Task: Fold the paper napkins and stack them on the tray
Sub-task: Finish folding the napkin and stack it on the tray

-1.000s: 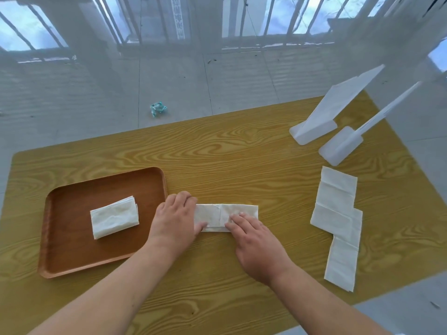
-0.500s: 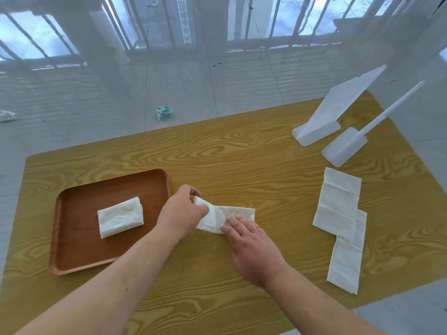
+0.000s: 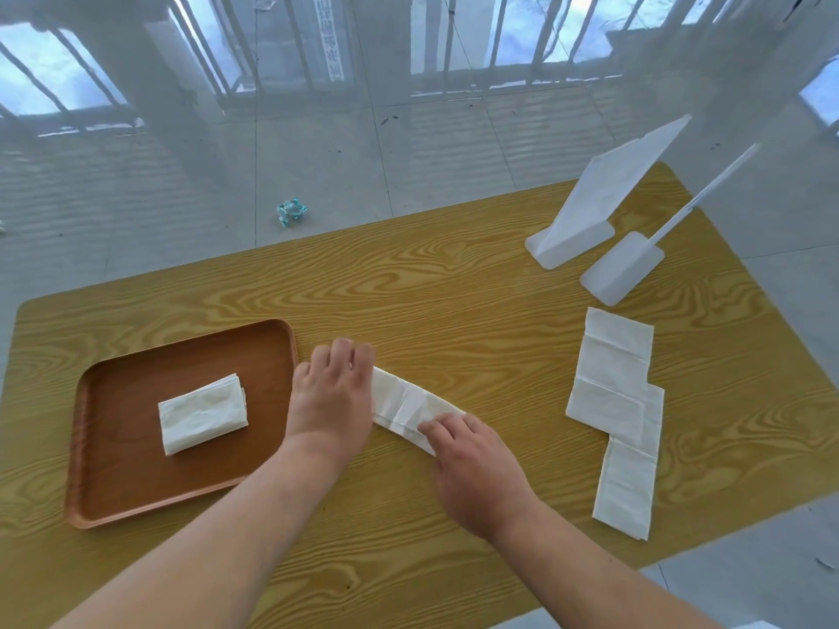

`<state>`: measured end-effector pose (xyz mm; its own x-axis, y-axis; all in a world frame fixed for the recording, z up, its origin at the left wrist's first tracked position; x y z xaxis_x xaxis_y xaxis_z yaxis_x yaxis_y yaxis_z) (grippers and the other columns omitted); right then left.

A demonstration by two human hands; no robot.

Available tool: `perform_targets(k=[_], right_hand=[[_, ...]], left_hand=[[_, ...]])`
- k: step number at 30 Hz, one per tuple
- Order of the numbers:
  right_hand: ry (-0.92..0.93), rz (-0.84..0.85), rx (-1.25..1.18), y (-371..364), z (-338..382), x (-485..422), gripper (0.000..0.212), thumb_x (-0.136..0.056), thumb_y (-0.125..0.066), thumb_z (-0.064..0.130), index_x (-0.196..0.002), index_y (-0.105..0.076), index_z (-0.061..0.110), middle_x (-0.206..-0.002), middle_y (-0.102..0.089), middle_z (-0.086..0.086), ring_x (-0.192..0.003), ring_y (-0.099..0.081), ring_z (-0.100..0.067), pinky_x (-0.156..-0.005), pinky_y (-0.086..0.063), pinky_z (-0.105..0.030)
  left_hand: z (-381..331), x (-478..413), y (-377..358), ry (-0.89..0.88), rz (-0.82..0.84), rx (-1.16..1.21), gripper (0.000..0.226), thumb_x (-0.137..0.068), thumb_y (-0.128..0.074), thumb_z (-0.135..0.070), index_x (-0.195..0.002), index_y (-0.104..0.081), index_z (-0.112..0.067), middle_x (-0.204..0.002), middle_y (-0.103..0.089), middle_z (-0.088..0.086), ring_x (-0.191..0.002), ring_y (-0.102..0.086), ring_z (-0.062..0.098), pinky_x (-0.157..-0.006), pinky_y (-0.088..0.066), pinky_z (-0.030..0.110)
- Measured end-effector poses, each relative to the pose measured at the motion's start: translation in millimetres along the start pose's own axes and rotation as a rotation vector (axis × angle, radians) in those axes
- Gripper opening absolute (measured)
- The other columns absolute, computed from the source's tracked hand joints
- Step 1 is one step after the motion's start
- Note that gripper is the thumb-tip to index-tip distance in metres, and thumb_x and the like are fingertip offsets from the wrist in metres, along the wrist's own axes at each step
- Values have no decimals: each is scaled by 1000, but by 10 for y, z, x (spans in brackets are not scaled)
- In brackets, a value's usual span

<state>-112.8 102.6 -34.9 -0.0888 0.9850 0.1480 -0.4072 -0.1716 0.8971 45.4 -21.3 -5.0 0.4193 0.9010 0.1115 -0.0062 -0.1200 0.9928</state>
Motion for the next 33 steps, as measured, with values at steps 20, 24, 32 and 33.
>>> perform_targets(k=[20,24,32,33], right_hand=[[-57,8,-189,47,-9,-67,36,-94,-51,17,-127,-62,23,-116,-64,6,-104,-58,-15,-85,-51,-32],[51,56,-44,-13,65,-119,44,-91,-53,17,-134,-58,20,-114,-60,0,-102,-55,-21,-92,-49,-36],[-62,123,-135,-83,113,-170,44,-93,-54,30,-137,-51,32,-109,-57,6,-101,-56,-18,-84,-50,-34],[-98,107,-200,-69,118,-181,36,-92,-52,29,-128,-56,33,-104,-60,8,-96,-57,-16,-79,-50,-34]], left_hand=[[-119,480,-425,-428,226,175,52,-87,-64,-59,-125,-61,-23,-127,-55,-5,-115,-53,18,-98,-49,36],[-78,450,-362,-392,212,287,21,-92,-65,-25,-110,-68,-16,-112,-64,2,-104,-59,24,-93,-52,39],[-73,321,-179,-78,263,632,4,-82,-64,-34,-84,-60,-33,-82,-66,-16,-69,-58,6,-62,-46,25],[-84,317,-150,-55,275,685,7,-82,-64,-42,-83,-60,-36,-81,-66,-18,-66,-59,5,-57,-44,21]])
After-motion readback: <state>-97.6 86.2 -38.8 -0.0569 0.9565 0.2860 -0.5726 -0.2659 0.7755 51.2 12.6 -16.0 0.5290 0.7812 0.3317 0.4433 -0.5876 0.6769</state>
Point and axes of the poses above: each hand's wrist, its own x-axis away from the middle knuckle, its own y-axis out of the back of the hand, z = x × y, the point moved 2 cm from there along -x, towards the middle knuckle
